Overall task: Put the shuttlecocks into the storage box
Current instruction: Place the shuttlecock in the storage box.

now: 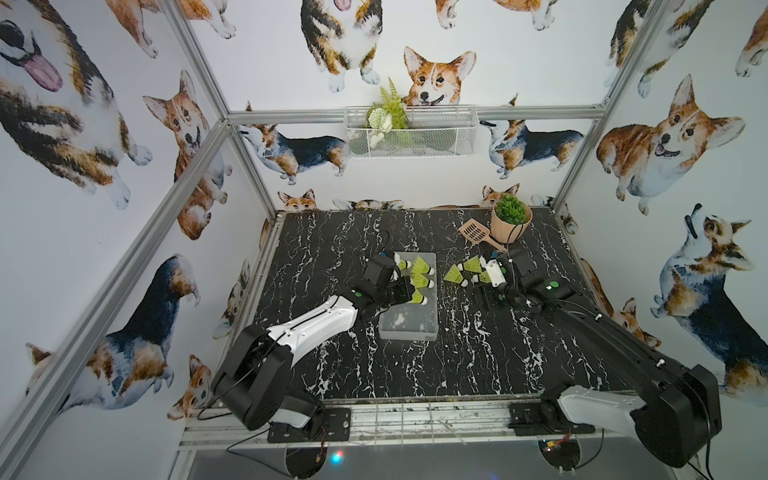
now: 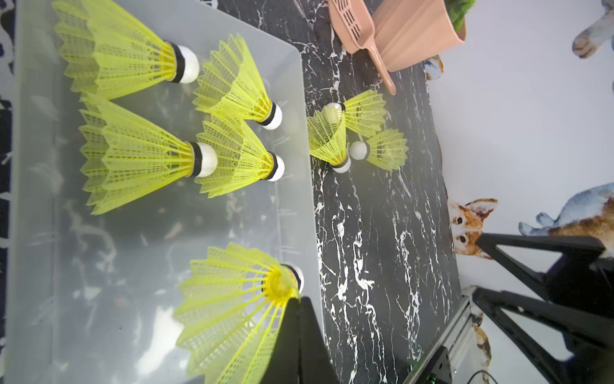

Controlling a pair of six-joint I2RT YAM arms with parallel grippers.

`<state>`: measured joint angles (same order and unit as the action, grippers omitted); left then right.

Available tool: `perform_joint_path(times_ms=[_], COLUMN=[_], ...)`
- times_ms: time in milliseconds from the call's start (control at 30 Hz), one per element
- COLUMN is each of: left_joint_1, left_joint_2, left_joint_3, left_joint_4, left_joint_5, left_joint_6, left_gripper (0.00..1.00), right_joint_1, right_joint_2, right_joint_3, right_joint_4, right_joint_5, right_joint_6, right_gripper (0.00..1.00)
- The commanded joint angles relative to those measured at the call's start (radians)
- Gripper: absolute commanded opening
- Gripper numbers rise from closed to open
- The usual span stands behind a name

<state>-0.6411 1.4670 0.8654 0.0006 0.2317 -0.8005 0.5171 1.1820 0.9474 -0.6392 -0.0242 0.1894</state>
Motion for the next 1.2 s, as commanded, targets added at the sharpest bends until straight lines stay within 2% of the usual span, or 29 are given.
perform_joint_path(times_ms=[0,500,1167], left_joint_1=[0.001,0.0,-0.008], left_joint_2=[0.022,0.118,0.186], left_joint_3=[-0.041,-0.091,-0.089], left_joint_4=[0.124,0.295,0.369], left_joint_5=[-0.018,0.015,0.036], left_joint_6=[-0.098,-0.226,-0.267], left_gripper=[0.0,0.0,0.0], right_joint_1=[-0.001,-0.003,-0.005], right_joint_2=[-0.005,-0.005,-0.005], right_joint_3=[-0.004,-0.007,-0.016], right_joint_4=[0.017,0.009,0.002], right_joint_5=[0.005,0.008,0.013], right_joint_6=[0.012,0.005,0.002], right_gripper=[0.78,0.78,0.78])
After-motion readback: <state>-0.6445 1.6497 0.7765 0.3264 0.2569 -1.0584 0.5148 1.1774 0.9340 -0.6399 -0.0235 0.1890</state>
